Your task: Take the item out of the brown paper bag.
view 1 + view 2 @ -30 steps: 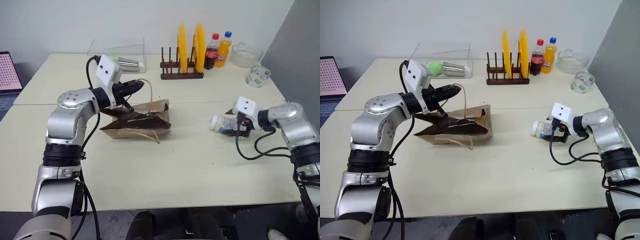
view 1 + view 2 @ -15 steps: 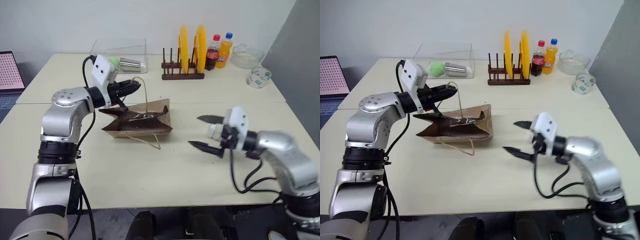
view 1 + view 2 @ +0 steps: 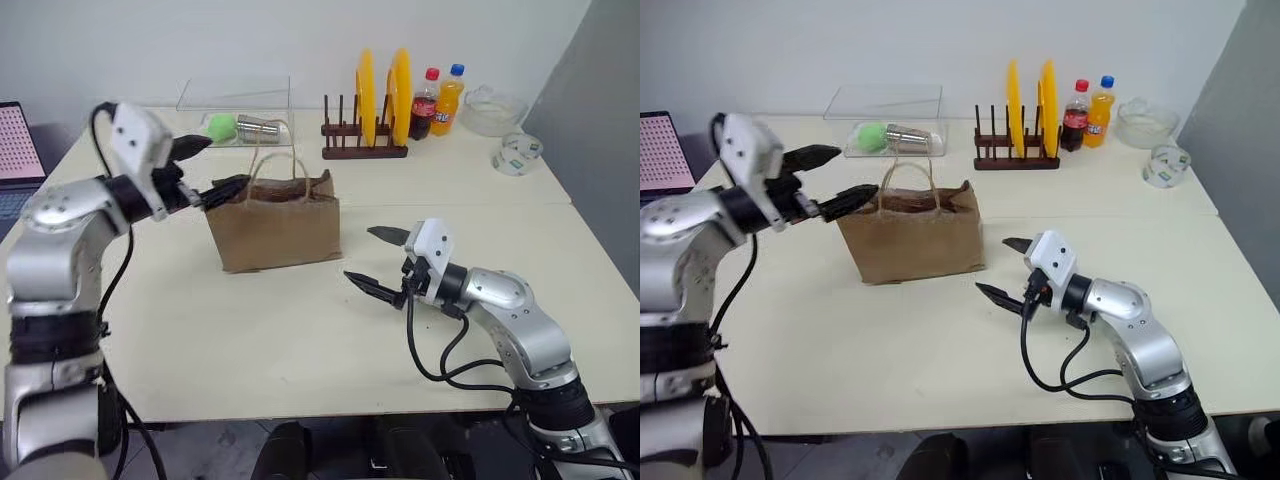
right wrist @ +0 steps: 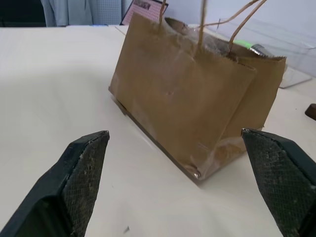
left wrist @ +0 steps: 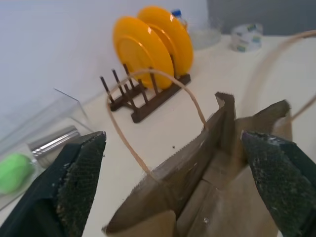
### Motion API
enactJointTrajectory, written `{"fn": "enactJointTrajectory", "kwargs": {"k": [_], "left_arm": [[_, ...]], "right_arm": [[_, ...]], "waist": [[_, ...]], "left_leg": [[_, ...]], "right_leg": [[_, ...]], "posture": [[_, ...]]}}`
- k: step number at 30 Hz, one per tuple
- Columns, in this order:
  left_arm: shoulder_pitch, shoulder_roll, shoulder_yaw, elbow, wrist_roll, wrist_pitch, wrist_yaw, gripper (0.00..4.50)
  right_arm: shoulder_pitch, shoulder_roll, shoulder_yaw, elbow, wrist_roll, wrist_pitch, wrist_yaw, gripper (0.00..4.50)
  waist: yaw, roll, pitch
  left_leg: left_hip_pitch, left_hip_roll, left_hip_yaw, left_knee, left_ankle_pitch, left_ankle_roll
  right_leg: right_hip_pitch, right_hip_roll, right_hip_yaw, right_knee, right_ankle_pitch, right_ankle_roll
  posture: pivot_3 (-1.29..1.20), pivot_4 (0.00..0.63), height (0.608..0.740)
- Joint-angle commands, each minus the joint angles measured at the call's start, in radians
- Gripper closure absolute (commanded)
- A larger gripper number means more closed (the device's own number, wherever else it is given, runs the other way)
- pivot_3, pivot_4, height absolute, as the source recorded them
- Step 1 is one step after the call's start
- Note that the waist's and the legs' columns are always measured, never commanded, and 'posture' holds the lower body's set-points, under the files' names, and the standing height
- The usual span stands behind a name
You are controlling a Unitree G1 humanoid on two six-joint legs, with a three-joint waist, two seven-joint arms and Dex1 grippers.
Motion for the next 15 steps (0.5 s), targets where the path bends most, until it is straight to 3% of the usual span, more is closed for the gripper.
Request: {"fn": "enactJointTrajectory", "kwargs": {"k": [1,5,8,11,15], "left_arm": [[0.167,-0.1,0.107,-0.261,0.005,0.008,0.189,0.02],[0.436,-0.283,0.043,-0.453,0.158,-0.021,0.412,0.02],[0.59,-0.371,-0.064,-0.498,0.228,-0.05,0.468,0.02],[0.659,-0.426,-0.133,-0.478,0.254,-0.136,0.474,0.02],[0.648,-0.43,-0.165,-0.403,0.266,-0.205,0.461,0.02]], "right_arm": [[0.046,0.013,-0.043,-0.032,0.002,-0.063,-0.041,0.0],[0.15,0.053,-0.081,-0.024,-0.005,-0.141,-0.112,0.0],[0.233,0.105,-0.113,-0.008,-0.008,-0.21,-0.179,0.0],[0.281,0.148,-0.116,0.009,-0.022,-0.258,-0.23,0.0],[0.277,0.196,-0.114,0.019,-0.061,-0.295,-0.31,0.0]], "waist": [[0.002,0.0,0.0],[0.012,-0.001,-0.001],[0.016,-0.002,-0.002],[0.017,-0.002,-0.002],[0.016,-0.002,-0.003]], "left_leg": [[0.0,0.0,0.0,0.0,0.0,0.0],[0.001,-0.001,0.001,0.0,0.0,0.0],[0.002,-0.001,0.0,0.0,0.0,0.0],[0.003,-0.001,0.001,0.001,0.0,0.001],[0.003,0.0,0.001,0.001,0.001,0.001]], "right_leg": [[0.0,0.0,0.0,0.0,0.0,0.0],[0.002,-0.001,0.001,-0.001,0.0,-0.001],[0.002,-0.001,0.001,0.001,-0.001,0.002],[0.003,-0.001,0.0,0.001,0.0,0.002],[0.002,0.001,0.0,0.001,0.0,0.002]], "posture": [[0.0,0.15,0.74],[0.0,0.15,0.74],[0.0,0.15,0.74],[0.0,0.15,0.74],[0.0,0.15,0.74]]}}
